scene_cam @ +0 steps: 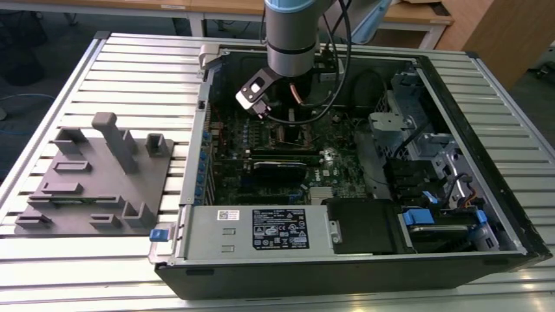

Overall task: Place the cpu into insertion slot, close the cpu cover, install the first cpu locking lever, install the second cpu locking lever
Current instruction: 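Place the cpu into insertion slot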

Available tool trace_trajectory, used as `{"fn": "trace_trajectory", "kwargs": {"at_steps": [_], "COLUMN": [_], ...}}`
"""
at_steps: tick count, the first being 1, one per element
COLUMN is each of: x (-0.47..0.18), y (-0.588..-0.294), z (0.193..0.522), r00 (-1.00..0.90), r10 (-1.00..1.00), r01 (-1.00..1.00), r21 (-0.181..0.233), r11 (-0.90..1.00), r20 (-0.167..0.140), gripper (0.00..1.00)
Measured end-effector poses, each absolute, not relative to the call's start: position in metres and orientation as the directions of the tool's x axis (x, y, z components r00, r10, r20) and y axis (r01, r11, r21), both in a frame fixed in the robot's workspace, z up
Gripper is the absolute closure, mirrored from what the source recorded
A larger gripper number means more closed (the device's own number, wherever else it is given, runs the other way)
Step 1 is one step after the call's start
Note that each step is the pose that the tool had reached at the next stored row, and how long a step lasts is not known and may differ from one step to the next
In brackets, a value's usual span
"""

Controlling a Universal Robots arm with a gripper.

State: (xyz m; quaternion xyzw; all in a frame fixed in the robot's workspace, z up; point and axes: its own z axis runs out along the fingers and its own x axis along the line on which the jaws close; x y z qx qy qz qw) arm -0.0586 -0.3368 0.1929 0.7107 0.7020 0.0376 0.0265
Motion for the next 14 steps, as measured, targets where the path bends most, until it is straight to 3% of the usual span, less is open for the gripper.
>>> {"fn": "trace_trajectory", "kwargs": {"at_steps": [14], "x": [-0.0585], "y": [-0.3367], "z": [0.1961], "r00": [0.012], "r10": [1.0], "r01": [0.997], "r21": [0.082], "r11": [-0.013], "r20": [0.016], "gripper": [0.46]}}
